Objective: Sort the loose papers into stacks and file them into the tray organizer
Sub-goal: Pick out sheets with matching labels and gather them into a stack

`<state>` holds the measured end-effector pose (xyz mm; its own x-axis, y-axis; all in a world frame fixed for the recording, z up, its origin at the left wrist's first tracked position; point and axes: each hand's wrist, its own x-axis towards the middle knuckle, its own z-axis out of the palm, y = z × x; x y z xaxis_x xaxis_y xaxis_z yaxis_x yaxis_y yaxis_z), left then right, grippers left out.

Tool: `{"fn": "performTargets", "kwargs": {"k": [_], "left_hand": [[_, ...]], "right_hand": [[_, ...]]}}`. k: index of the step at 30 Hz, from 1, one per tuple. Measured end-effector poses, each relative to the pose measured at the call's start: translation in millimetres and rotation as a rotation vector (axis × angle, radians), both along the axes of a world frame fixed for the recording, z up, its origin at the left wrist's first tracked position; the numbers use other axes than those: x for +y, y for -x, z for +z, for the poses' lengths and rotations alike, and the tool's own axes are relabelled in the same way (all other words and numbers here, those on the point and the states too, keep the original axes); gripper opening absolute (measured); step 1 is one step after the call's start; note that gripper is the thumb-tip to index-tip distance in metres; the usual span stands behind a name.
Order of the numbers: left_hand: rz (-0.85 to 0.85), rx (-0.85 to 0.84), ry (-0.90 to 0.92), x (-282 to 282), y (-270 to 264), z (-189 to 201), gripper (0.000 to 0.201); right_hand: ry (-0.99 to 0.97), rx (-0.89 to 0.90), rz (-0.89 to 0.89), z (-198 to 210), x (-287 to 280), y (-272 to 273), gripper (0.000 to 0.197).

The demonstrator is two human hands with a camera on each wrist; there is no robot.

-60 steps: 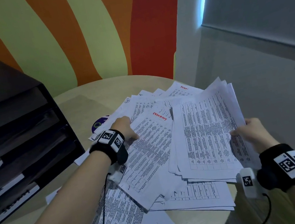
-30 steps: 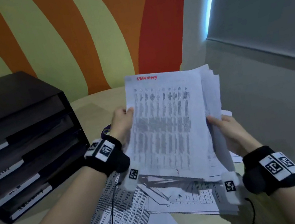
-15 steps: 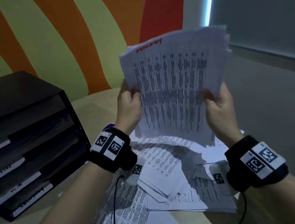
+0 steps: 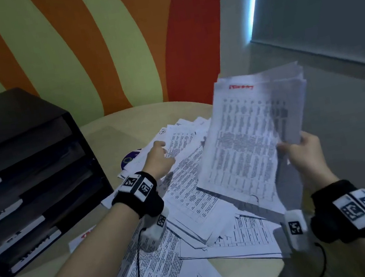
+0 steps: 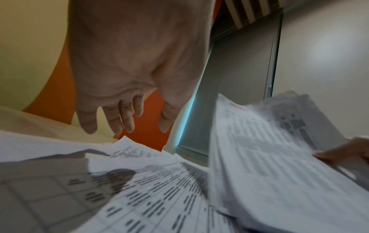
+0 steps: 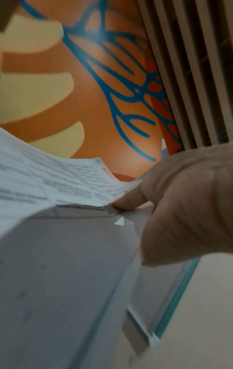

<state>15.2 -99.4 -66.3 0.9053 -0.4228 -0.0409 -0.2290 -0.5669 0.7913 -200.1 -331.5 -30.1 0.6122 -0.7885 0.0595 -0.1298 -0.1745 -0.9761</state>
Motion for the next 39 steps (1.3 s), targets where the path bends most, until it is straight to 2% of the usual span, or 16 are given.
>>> {"fn": "performTargets", "kwargs": {"k": [6, 8, 11, 13, 17, 19, 21, 23, 26, 27, 29, 30, 32, 33, 36, 39], "left_hand": [[-0.035, 0.018, -0.271, -10, -6, -15, 0.089], [-0.048, -0.025, -0.356, -16, -3, -18, 0.079], [-0.026, -0.121, -0.366, -19, 3, -19, 0.021], [-0.024, -0.146, -0.421, -16, 5, -14, 0.027], [-0.181, 0.018, -0.818, 0, 9, 13, 0.021], [-0.208, 0.045, -0.902, 6, 7, 20, 0.027], [-0.195, 0.055, -0.789, 7, 3, 21, 0.039], [-0.148, 0.103, -0.508, 2, 1, 16, 0.048], [-0.03, 0.19, -0.099, -7, 14, 14, 0.041], [0.006, 0.199, -0.021, -10, 19, 13, 0.036], [0.044, 0.163, 0.014, -14, 24, 9, 0.015], [0.052, 0.159, 0.005, -14, 22, 10, 0.017], [0.069, 0.187, -0.044, -11, 14, 11, 0.054], [0.092, 0.155, -0.031, -8, 13, 13, 0.056], [0.186, -0.134, 0.141, 3, 11, 31, 0.02], [0.247, -0.385, 0.313, 16, 5, 64, 0.017]], "right_hand": [[-0.178, 0.223, -0.106, -27, -41, 49, 0.02], [-0.199, 0.273, -0.119, -36, -46, 56, 0.021], [-0.219, 0.293, -0.129, -44, -49, 59, 0.029], [-0.233, 0.292, -0.131, -47, -50, 58, 0.032], [-0.245, 0.292, -0.123, -50, -53, 53, 0.033], [-0.241, 0.293, -0.113, -51, -53, 52, 0.033], [-0.235, 0.3, -0.102, -52, -52, 50, 0.033], [-0.231, 0.301, -0.09, -53, -51, 49, 0.032], [-0.225, 0.298, -0.075, -53, -48, 47, 0.03], [-0.224, 0.292, -0.065, -53, -46, 47, 0.029], [-0.22, 0.283, -0.045, -53, -42, 48, 0.027], [-0.219, 0.281, -0.036, -52, -41, 48, 0.027], [-0.221, 0.271, -0.02, -52, -38, 47, 0.026], [-0.221, 0.268, -0.014, -52, -37, 46, 0.025], [-0.232, 0.25, -0.001, -52, -35, 44, 0.022], [-0.226, 0.243, -0.011, -55, -35, 44, 0.024]]}}
